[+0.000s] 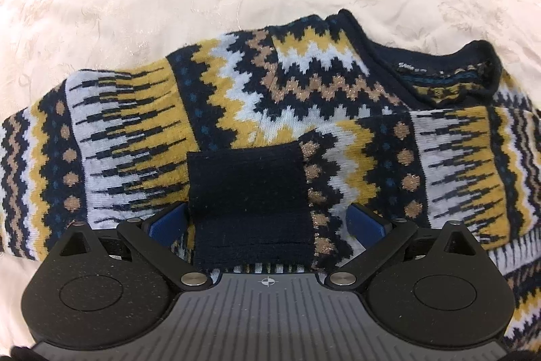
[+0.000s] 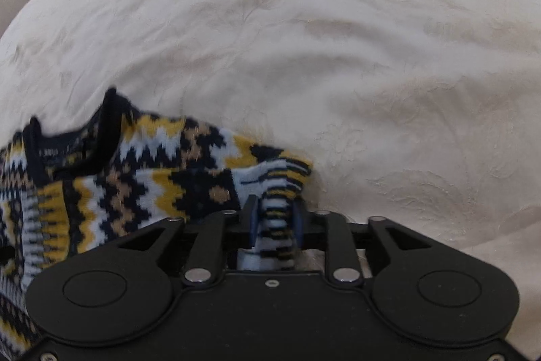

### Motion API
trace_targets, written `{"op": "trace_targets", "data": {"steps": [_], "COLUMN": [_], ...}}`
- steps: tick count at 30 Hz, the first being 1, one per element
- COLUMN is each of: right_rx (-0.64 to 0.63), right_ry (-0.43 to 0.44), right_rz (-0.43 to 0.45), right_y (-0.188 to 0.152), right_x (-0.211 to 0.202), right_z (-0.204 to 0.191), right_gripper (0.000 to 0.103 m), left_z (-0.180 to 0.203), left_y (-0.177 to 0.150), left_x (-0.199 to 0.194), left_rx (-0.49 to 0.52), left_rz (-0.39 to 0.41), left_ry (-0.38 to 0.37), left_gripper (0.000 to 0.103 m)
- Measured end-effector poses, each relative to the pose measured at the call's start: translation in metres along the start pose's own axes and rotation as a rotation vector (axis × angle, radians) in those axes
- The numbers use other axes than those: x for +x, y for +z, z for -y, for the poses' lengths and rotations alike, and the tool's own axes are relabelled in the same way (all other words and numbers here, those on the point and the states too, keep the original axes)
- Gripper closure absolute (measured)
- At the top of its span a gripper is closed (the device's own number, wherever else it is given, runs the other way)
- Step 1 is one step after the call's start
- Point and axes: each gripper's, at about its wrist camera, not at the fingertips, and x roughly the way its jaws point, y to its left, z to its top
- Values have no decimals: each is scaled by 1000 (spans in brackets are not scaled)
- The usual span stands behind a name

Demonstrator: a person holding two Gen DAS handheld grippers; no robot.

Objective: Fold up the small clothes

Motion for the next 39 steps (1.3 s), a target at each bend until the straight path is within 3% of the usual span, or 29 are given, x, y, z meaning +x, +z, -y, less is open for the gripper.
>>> {"op": "trace_targets", "data": {"steps": [2,5,11,15,20,22,26,28,36,39], "right_rx": [-10,-37,-157,-233,-358,-348,-274,-249,-161,-189], "right_ry": [-13,-5,13,73,49,29,38,55,115,113], "right_rz": [35,95,70,72,11,-2,-27,-25,82,70], "right_y": [-1,4,14,28,42,48,62,64,35,17], "right_x": [-8,-23,-6,7,47,60,73,71,5,-10], "right_z": [-2,-9,-38,-72,-111,-113,-103,-97,-80,-83], "right_gripper": [46,45,40,36,33,32,17,17,15,9], "left_z": [-2,-5,-3,-7,-5,-6,-4,-3,-5,-2], "left_y": [0,0,12,17,17,17,12,10,13,5], "left_x": [-5,-1,12,14,15,14,14,15,8,-2], "left_rx": [-7,-16,-17,-37,-40,-42,-42,-40,-26,-4], "left_rz": [8,-2,-42,-51,-40,-36,-24,-22,-18,5], "left_ry": [1,7,23,13,16,15,14,15,7,15], "left_gripper": [2,2,0,0,0,0,0,0,0,0]}}
